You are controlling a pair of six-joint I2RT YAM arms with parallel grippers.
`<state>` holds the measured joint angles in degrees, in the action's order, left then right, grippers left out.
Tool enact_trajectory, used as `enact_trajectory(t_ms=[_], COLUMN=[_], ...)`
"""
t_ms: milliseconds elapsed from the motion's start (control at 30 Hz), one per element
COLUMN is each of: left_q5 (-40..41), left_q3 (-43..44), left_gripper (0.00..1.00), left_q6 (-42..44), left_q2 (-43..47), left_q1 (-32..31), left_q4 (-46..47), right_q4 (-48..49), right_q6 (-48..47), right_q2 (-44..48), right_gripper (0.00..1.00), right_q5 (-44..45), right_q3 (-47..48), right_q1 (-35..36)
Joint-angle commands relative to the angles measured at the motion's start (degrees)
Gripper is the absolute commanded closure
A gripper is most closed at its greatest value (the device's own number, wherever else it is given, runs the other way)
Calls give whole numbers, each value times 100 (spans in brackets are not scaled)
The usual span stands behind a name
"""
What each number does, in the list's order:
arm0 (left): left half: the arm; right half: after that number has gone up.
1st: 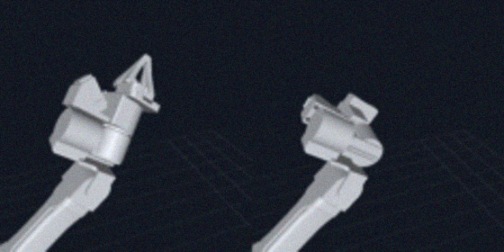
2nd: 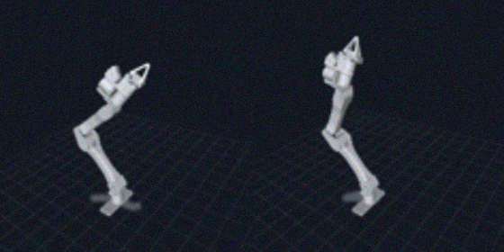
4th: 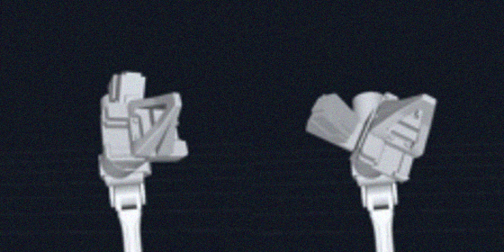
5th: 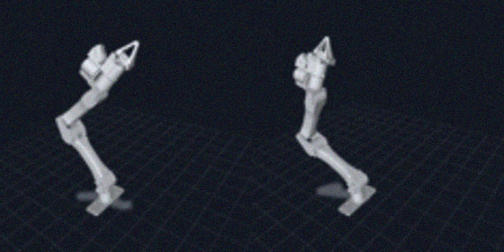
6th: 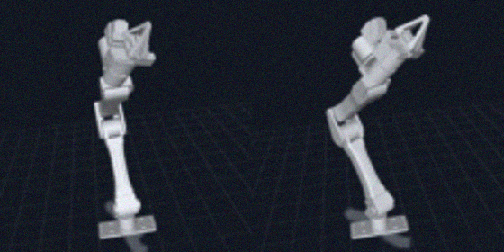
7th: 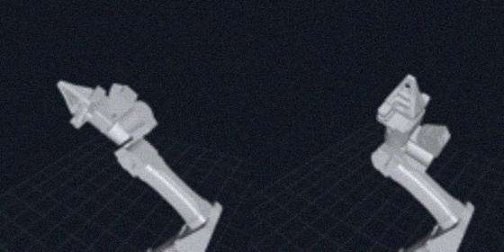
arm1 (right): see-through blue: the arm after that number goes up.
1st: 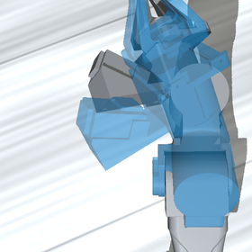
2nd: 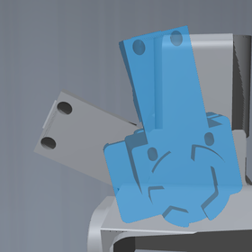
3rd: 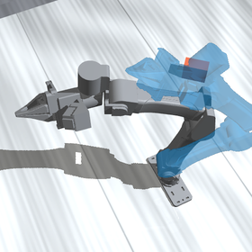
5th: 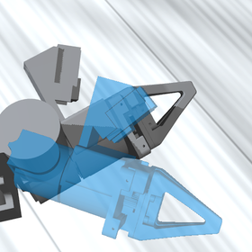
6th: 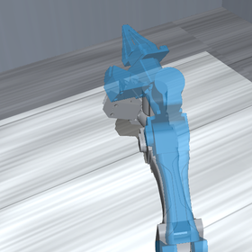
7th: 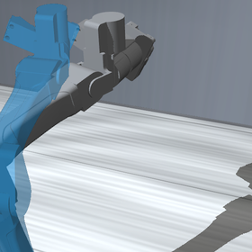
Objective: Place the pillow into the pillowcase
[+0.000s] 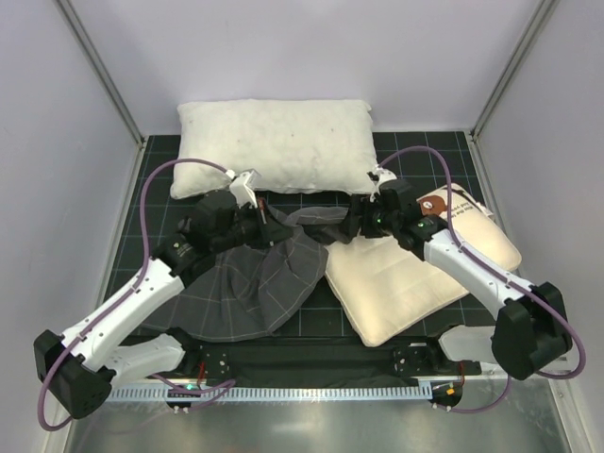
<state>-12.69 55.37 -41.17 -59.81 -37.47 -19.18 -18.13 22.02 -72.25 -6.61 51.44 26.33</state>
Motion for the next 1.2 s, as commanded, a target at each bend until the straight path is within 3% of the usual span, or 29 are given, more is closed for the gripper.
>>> enact_trajectory(t_ms=[0,67,267,400,633,667,700,733,833,1000,1167], left_q5=[82,56,-776,-1385,-1868,-2017,-2114,-2228,-2002,-1562,-886], left_q3=[-167,-246,-326,-212,193,228,228,228,272,193,132], left_gripper=[100,100,100,100,99,99,98,98,98,98,97], left_q6=[135,153,91,30,162,40,-22,-75,-41,91,188], left_q2=[198,285,496,803,1314,1288,1270,1209,1112,963,787], left_q1=[21,21,21,21,21,21,21,21,21,21,187], left_q4=[-51,-121,-357,-682,-1246,-1194,-1132,-1045,-1105,-1149,-1220], right_q4=[1091,1433,1314,558,-156,-104,-94,-103,-182,-288,580], right_q6=[443,610,471,225,22,-13,-57,-153,-408,-865,-1419], right_q2=[-254,-360,-212,666,1837,1776,1697,1618,1406,1923,2557], right_gripper=[33,52,84,96,96,94,86,53,23,9,6], right_q5=[-42,-24,291,635,1294,1277,1207,1015,549,197,-1927], right_q3=[-125,-213,-213,-161,-169,-196,-187,-170,-64,-187,-687], right_q1=[-40,-40,-49,-40,-40,-40,-49,-49,-40,-40,30])
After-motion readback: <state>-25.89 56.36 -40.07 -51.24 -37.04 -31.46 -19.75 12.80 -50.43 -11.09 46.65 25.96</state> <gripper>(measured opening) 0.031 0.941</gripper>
